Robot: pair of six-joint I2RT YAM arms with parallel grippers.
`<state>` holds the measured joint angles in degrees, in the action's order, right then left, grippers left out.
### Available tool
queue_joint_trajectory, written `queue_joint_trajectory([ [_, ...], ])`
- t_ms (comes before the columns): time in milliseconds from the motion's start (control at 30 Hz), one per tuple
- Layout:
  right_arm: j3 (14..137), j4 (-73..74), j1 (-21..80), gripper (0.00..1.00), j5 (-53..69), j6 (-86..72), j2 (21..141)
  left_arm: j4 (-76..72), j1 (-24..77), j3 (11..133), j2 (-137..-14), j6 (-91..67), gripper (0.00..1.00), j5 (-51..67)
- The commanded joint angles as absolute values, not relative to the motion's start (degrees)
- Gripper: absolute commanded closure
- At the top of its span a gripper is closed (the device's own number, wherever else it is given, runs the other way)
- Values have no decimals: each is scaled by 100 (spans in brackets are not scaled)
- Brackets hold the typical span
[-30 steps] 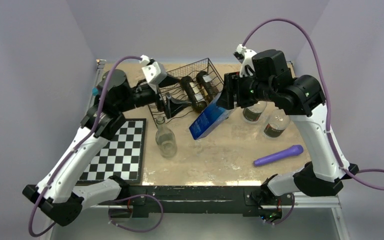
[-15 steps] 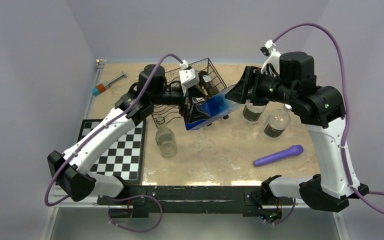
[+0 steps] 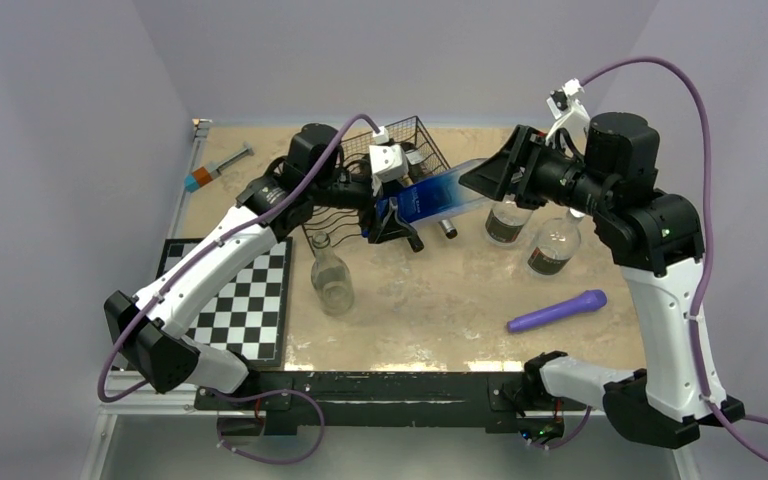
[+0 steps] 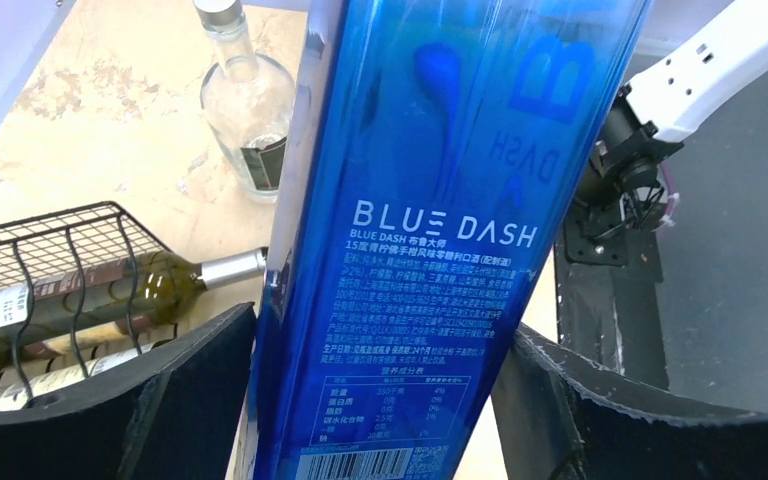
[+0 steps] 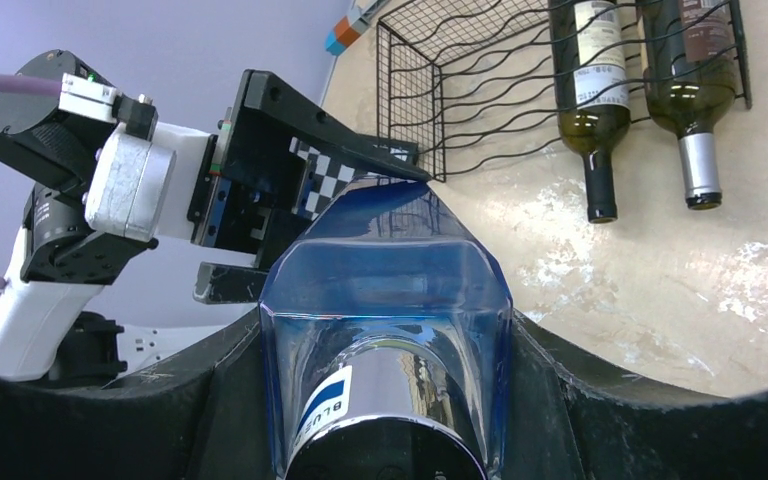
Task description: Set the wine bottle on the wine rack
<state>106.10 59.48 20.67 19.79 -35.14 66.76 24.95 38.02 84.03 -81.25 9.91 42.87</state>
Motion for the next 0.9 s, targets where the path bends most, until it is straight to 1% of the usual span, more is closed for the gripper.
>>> queue_joint_trajectory([
  [0,10731,4225,1985,100,2925,-4256,6365,2868,3797,8615,-8176,1637,22,3964],
  [100,10723,4163,1948,100,3080,-4345,6391,3067,3821,8763,-8244,1887,12,3917],
  [167,10712,4129,1928,100,3205,-4440,6423,3176,3836,8831,-8288,2031,7,3896],
  [233,10693,4069,1926,100,3311,-4519,6441,3304,3863,8894,-8337,2214,6,3773],
  [300,10687,4040,1919,100,3401,-4569,6458,3425,3888,8968,-8385,2376,10,3637],
  [467,10658,4061,1908,100,3432,-4562,6497,3594,3902,9137,-8485,2588,42,3277],
  [533,10632,4054,1907,100,3456,-4551,6519,3583,3902,9172,-8482,2645,58,3208],
  [567,10627,4059,1905,100,3469,-4526,6535,3556,3909,9182,-8472,2665,69,3170],
  [600,10626,4086,1903,100,3478,-4500,6566,3506,3911,9180,-8456,2678,93,3100],
  [633,10638,4136,1902,100,3474,-4469,6584,3417,3911,9159,-8423,2674,100,3015],
  [667,10662,4207,1896,100,3458,-4421,6623,3281,3911,9110,-8384,2702,100,2932],
  [700,10699,4296,1896,97,3440,-4356,6649,3114,3918,9039,-8322,2737,100,2837],
  [767,10768,4491,1898,81,3369,-4201,6702,2681,3928,8841,-8159,2825,100,2627],
  [800,10775,4575,1892,72,3264,-4126,6713,2460,3931,8732,-8070,2889,100,2515],
  [833,10769,4661,1898,59,3140,-4070,6703,2205,3929,8637,-7988,2964,100,2420],
  [867,10739,4720,1893,51,3024,-4017,6686,1949,3929,8533,-7912,3038,100,2334],
])
